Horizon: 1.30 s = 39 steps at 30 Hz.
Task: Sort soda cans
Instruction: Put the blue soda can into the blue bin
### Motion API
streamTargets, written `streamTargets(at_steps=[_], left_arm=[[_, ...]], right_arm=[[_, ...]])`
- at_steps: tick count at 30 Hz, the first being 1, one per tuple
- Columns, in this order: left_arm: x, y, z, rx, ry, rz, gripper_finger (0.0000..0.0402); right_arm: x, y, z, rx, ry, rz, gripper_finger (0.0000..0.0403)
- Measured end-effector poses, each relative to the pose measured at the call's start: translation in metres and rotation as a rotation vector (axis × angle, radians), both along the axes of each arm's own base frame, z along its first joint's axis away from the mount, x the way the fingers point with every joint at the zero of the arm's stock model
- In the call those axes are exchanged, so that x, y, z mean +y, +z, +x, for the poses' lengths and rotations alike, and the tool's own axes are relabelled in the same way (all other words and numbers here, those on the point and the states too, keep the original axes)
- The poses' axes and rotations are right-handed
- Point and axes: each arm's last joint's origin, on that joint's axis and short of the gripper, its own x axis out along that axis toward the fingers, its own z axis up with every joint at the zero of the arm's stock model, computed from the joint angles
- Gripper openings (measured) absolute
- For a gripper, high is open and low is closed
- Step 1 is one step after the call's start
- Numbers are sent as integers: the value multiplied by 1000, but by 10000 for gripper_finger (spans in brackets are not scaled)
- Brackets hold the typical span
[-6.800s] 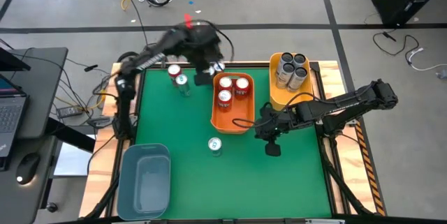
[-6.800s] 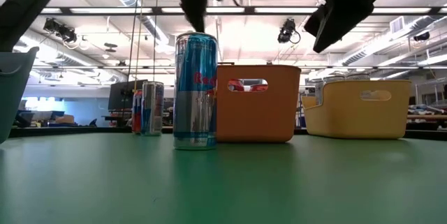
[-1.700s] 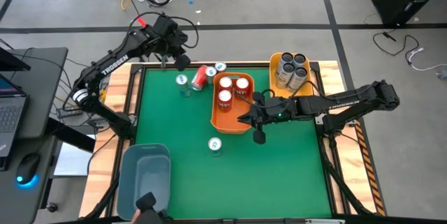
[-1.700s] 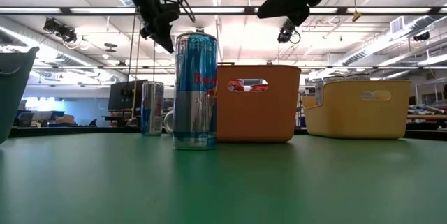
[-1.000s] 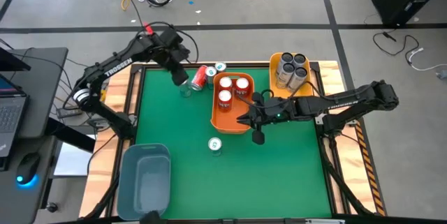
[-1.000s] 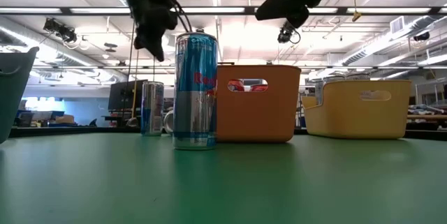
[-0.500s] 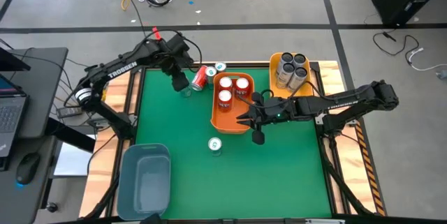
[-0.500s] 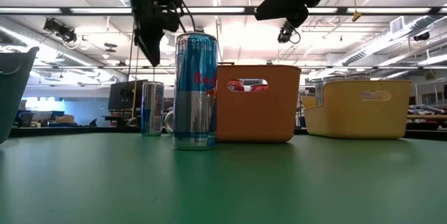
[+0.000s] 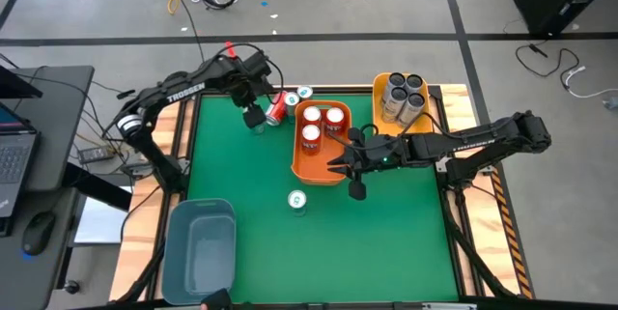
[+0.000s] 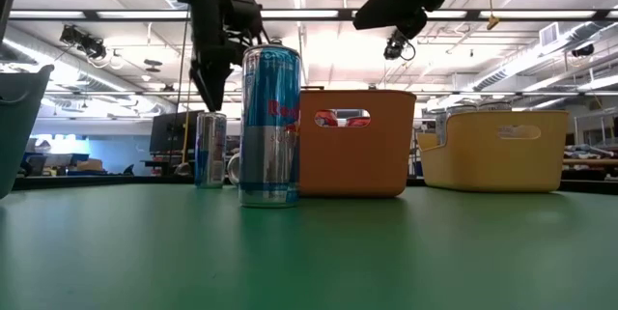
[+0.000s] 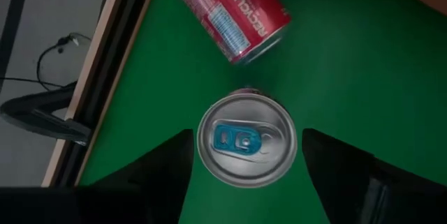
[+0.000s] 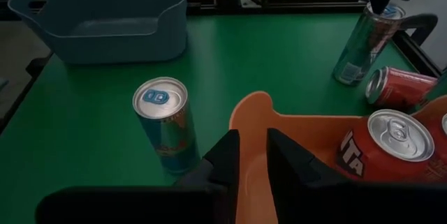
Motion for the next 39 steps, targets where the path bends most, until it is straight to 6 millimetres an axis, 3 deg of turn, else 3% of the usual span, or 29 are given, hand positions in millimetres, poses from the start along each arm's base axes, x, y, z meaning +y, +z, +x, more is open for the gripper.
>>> streamTargets(at_steps=[19, 39], left_arm=[[15, -19, 4, 89, 22, 12, 272], [4, -14, 8, 138, -19, -3, 270]], right_arm=[[0, -12, -3, 35, 2, 3, 61], [0, -11, -3, 28, 4, -3, 61]])
